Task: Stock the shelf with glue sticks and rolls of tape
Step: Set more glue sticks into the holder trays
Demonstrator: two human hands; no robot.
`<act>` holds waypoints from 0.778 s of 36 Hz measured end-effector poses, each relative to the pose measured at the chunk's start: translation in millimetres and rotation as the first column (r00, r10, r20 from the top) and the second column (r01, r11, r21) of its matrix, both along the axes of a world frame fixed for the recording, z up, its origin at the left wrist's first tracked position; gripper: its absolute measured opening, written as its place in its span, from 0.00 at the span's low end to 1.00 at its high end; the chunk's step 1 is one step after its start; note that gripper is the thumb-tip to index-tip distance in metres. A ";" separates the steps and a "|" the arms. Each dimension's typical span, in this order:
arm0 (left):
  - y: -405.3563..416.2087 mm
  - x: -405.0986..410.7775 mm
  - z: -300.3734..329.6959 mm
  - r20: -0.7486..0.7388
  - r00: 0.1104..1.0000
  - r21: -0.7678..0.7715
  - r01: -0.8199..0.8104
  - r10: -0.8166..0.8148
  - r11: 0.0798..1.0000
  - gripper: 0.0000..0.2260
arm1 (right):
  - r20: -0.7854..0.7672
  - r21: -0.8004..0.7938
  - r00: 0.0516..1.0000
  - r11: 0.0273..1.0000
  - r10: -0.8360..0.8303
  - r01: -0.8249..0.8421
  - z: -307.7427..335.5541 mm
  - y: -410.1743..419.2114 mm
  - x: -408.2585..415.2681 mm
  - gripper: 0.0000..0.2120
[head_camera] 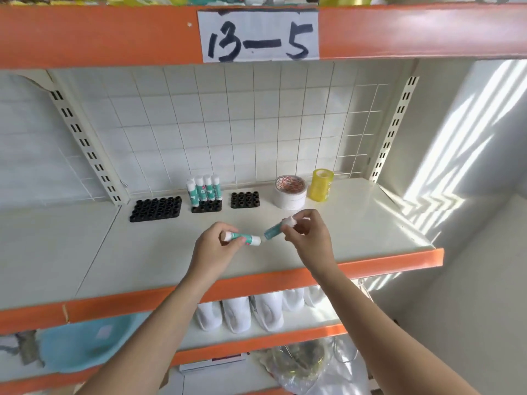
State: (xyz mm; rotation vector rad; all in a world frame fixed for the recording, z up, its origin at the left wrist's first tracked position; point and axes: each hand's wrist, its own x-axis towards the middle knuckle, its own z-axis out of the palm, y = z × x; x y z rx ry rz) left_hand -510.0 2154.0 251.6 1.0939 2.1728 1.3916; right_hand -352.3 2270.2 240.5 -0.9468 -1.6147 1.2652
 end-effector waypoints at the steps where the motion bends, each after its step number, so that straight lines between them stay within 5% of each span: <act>1: 3.5 2.3 -2.4 0.037 0.999 0.003 -0.006 0.006 1.000 0.08 | 0.003 -0.005 1.000 1.000 0.003 -0.003 -3.8 5.2 0.8 0.10; 10: 21.4 17.8 -22.4 0.269 0.958 0.020 -0.109 0.100 0.994 0.03 | 0.037 -0.028 0.996 0.997 0.076 -0.075 -29.9 38.5 -5.8 0.09; 28: 19.2 -9.7 -29.4 0.190 0.981 0.091 -0.064 0.046 0.994 0.06 | 0.033 0.106 0.988 0.982 0.151 -0.154 -37.9 22.4 -47.5 0.08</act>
